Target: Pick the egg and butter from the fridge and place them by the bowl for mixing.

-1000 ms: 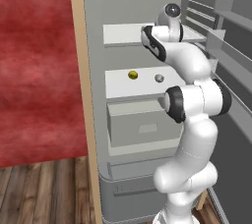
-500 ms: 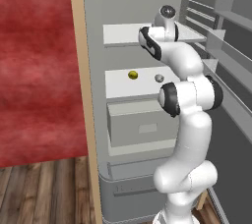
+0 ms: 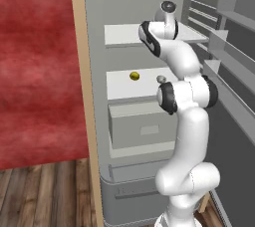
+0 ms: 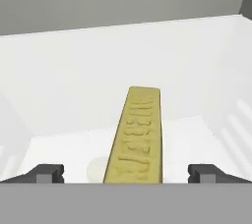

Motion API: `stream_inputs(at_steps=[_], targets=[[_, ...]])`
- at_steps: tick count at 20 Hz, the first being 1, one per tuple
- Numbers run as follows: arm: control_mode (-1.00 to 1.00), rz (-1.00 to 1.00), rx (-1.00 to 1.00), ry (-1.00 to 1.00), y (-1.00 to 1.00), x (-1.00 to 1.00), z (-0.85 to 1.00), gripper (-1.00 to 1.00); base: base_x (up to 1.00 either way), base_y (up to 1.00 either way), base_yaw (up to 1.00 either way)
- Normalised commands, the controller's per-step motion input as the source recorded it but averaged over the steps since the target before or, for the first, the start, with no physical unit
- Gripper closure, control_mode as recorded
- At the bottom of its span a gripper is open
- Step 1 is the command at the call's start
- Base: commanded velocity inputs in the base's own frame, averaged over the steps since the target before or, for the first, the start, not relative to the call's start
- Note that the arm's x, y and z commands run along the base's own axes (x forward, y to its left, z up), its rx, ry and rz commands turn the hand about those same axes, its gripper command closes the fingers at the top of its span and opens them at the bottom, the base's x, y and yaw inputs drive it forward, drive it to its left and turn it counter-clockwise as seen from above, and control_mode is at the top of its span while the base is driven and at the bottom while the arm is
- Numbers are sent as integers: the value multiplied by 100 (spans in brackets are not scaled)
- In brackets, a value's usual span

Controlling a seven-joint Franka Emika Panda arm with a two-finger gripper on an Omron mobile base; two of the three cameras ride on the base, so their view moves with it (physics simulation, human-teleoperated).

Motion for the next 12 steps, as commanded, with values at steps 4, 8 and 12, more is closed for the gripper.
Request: stream_inputs(at_steps=[4, 8, 12], targets=[[-100, 0, 3, 9, -2, 31, 8, -100, 0, 0, 0], [-100, 0, 0, 7, 0, 47, -6, -100, 0, 0, 0], [-100, 0, 0, 11, 0, 44, -17, -100, 0, 0, 0]])
